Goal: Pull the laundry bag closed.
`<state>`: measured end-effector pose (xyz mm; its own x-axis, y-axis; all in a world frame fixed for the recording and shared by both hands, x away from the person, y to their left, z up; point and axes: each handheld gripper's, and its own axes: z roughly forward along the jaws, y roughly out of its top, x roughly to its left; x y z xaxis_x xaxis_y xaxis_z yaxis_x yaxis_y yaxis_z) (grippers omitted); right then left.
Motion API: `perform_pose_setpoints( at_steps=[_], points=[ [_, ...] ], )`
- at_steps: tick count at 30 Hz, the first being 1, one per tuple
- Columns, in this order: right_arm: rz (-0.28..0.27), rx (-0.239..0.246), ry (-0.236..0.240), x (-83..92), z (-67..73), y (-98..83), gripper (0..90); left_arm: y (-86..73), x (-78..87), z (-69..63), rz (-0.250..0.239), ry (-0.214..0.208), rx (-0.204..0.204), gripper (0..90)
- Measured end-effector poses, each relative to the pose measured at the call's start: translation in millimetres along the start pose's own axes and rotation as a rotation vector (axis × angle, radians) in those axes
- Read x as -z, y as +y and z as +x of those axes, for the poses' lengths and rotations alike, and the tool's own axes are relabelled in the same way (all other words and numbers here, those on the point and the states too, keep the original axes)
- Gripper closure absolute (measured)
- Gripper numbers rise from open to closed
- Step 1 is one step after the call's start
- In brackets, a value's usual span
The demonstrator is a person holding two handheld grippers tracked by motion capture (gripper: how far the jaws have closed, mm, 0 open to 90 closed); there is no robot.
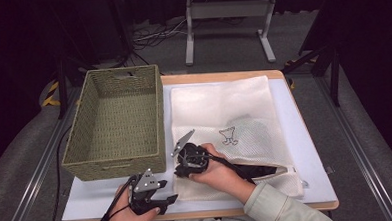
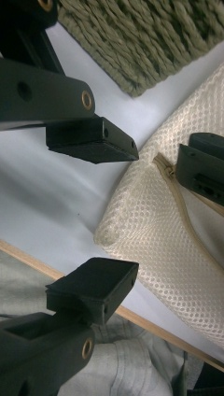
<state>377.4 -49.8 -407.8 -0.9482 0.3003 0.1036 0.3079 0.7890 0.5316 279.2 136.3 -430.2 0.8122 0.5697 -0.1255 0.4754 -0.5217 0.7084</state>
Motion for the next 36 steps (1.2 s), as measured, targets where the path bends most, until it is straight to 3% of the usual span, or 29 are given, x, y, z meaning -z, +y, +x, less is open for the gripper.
perform_pose_setpoints(
  at_steps=[30,36],
  points=[
    [0.053,-0.039,-0.007,-5.7,-3.6,-12.2,81.0,-0.2,-1.2,2.1,0.008,-0.001,0.006,41.2],
    [0.045,-0.013,-0.016,-5.9,-1.2,-10.9,82.0,0.1,-2.0,3.7,0.012,0.001,0.010,40.5]
  ],
)
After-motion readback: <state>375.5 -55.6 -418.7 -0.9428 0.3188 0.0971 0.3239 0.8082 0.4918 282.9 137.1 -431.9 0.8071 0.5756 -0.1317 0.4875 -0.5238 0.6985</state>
